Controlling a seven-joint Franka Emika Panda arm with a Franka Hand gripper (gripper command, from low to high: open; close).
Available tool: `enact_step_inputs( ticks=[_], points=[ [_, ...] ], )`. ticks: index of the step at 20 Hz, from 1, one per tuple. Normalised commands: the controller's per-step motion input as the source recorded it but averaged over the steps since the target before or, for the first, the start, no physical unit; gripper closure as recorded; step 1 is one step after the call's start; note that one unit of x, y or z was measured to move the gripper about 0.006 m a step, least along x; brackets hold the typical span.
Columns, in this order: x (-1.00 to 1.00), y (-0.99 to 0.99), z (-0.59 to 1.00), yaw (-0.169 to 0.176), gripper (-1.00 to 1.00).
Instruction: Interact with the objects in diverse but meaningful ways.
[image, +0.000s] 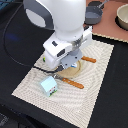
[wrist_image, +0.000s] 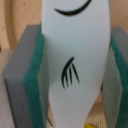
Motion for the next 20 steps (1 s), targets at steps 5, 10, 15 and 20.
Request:
enact_step_inputs(
  ticks=[5,10,15,20],
  points=[
    [0.32,0.04,0.23,-0.01,-1.0],
    [0.36,0.15,0.76,-0.053,-1.0],
    [-0.02,0.45,0.75,0.014,-1.0],
    [-0.03,0.74,0.53,0.091,-1.0]
  ],
)
